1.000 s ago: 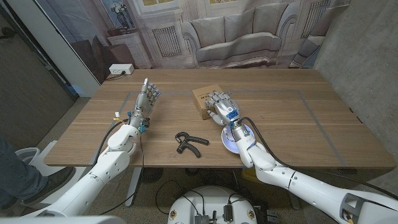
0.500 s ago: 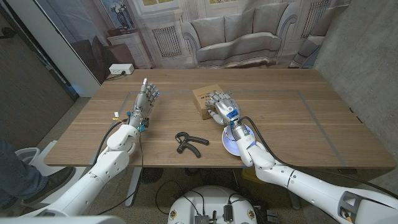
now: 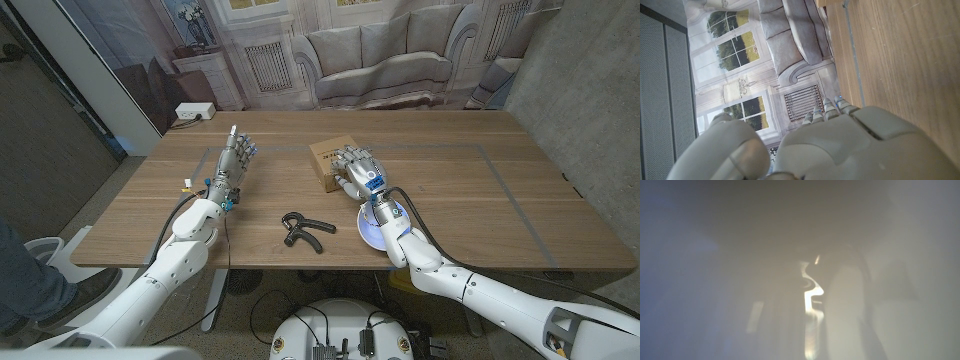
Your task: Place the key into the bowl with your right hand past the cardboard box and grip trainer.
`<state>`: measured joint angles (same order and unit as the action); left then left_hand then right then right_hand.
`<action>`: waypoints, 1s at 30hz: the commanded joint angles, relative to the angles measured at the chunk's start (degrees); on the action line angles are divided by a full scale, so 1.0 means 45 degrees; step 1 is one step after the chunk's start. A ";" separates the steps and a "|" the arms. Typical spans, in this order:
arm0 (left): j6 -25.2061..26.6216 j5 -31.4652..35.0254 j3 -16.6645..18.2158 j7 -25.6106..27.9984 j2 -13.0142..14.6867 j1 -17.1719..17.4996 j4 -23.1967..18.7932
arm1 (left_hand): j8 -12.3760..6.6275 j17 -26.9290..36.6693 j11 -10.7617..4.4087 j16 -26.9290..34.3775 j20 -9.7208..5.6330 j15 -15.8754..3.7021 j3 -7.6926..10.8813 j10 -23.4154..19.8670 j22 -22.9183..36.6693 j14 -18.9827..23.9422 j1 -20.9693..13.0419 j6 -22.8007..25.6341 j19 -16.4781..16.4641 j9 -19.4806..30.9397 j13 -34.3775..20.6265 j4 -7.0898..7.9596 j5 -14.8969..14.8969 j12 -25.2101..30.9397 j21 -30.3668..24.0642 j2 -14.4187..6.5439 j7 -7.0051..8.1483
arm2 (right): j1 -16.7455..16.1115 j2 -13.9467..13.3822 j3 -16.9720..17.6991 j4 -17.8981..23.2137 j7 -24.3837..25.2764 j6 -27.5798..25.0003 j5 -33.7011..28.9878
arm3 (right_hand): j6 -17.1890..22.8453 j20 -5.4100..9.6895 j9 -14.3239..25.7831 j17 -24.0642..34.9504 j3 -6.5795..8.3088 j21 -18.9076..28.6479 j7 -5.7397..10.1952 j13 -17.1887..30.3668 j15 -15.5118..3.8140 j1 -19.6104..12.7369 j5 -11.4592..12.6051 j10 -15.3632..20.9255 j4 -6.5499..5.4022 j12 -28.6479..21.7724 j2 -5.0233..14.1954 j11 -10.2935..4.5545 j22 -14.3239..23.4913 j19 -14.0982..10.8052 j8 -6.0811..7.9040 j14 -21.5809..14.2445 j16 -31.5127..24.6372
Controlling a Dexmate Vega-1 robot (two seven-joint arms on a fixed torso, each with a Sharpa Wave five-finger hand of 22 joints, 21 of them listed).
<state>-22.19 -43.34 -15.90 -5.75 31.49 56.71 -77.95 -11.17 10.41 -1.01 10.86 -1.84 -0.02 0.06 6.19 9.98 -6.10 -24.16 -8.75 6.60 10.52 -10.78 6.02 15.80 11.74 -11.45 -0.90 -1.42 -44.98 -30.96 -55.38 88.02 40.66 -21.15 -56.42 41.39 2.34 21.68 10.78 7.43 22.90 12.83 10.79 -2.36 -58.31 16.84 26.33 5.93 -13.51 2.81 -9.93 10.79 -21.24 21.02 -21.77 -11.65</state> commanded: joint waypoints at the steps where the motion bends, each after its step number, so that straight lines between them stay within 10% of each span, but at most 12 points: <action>1: 0.0057 -0.0025 -0.0013 -0.0004 -0.0021 -0.0037 0.0042 | -0.0012 0.0030 -0.0069 -0.0012 0.0057 -0.0026 -0.0047 -0.0003 0.0077 0.0014 -0.0032 0.0048 0.0020 0.0043 -0.0023 0.0013 -0.0049 -0.0008 0.0004 -0.0041 -0.0042 | 0.0042 0.0055 -0.0065 -0.0173 0.0191 0.0068 0.0095 | 0.0096 0.0780 0.0043 0.0074 -0.0071 0.0056 0.0003 0.0064 -0.0939 0.0014 0.0054 0.0094 0.0009 -0.0100 0.0048 -0.0010 0.0058 -0.0107 0.0069 -0.0141 -0.0085; 30: 0.0025 -0.0130 -0.0073 -0.0298 -0.0146 -0.0246 0.0342 | -0.0017 0.0030 -0.0051 -0.0011 0.0085 -0.0027 -0.0111 0.0004 0.0077 0.0013 -0.0063 0.0071 0.0025 0.0044 -0.0023 0.0004 -0.0060 -0.0012 0.0004 -0.0079 -0.0051 | 0.0171 -0.0058 -0.0061 -0.0391 0.0754 0.0549 0.0299 | 0.1181 0.0964 0.0396 0.0093 -0.0171 0.0159 -0.0001 0.0055 -0.1258 0.0228 -0.0038 0.0887 -0.0134 -0.0277 0.0262 -0.0129 0.0064 -0.0626 0.0722 -0.0808 -0.0153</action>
<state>-21.70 -43.66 -16.14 -6.54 31.17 55.99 -77.07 -11.17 10.41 -1.01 10.86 -1.84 -0.02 -0.17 6.19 9.98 -6.10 -24.16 -8.44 6.60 10.52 -10.78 5.78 15.80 11.74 -11.45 -0.90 -1.75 -44.28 -30.85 -55.78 86.14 42.93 -19.50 -55.09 45.78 2.63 23.26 11.08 6.80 23.14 12.90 10.79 -2.67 -57.53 16.84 29.55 5.62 -14.29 3.58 -10.38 10.79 -23.60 23.65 -24.73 -12.10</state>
